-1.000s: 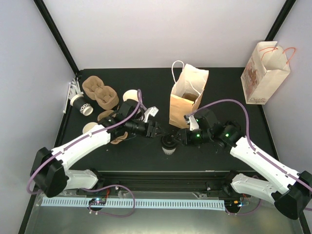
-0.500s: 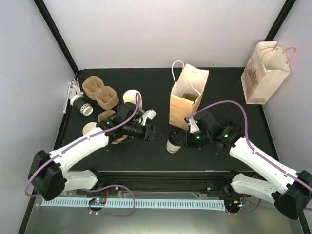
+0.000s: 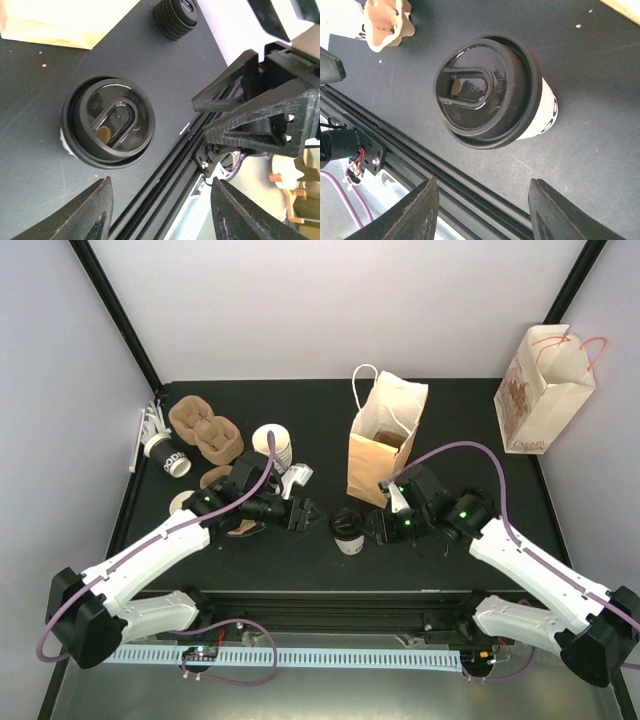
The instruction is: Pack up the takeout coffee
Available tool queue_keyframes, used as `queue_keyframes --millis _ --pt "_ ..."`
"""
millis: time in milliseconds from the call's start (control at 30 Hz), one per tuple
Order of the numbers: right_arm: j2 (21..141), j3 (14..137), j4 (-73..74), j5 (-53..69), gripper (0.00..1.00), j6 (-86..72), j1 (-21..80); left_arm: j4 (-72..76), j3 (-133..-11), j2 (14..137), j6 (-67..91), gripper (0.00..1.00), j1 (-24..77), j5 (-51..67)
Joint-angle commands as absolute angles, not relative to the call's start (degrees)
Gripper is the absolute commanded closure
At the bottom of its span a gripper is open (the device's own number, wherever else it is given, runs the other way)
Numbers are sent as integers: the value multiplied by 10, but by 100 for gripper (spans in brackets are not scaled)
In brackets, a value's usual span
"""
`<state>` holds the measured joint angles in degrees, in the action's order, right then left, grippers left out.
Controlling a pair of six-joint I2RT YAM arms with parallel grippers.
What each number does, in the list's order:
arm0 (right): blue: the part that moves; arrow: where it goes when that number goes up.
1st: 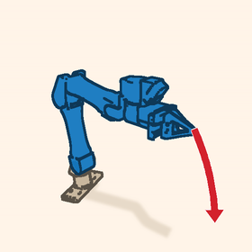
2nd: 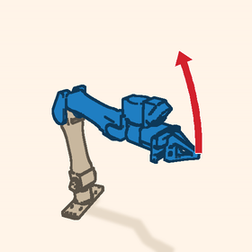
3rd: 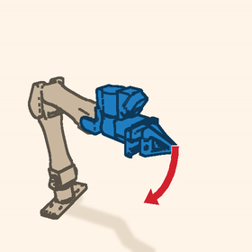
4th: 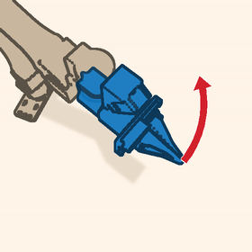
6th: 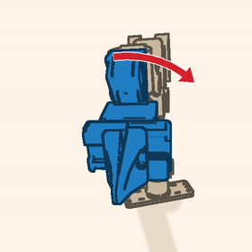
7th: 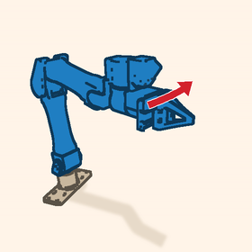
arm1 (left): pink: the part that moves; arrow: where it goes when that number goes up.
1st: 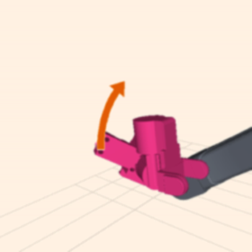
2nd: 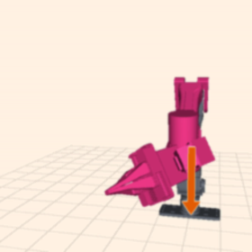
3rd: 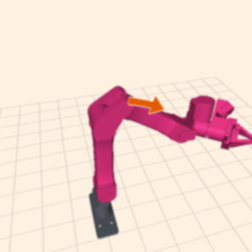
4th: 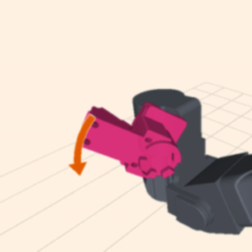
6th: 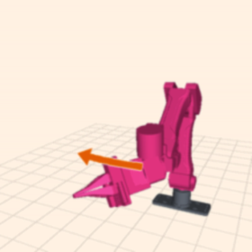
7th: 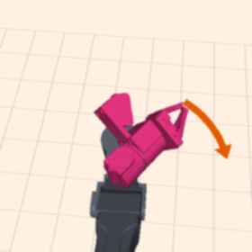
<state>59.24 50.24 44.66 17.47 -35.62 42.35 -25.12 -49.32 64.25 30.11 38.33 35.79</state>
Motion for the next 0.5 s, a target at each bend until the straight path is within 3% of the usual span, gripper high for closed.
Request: queue_keyframes --millis 0,167,267,400,467 --pt "607 546 497 124 46 -311 423 -284 -493 619 259 44 381 324" --pt "626 580 517 99 35 -286 454 -286 -479 604 241 45 391 306" --pt "652 604 528 55 23 -288 492 -285 -472 602 243 45 401 296" --pt "703 635 546 -7 19 -292 518 -276 -458 607 268 45 403 272" --pt "721 651 549 -22 15 -286 530 -264 -448 612 282 50 403 269"
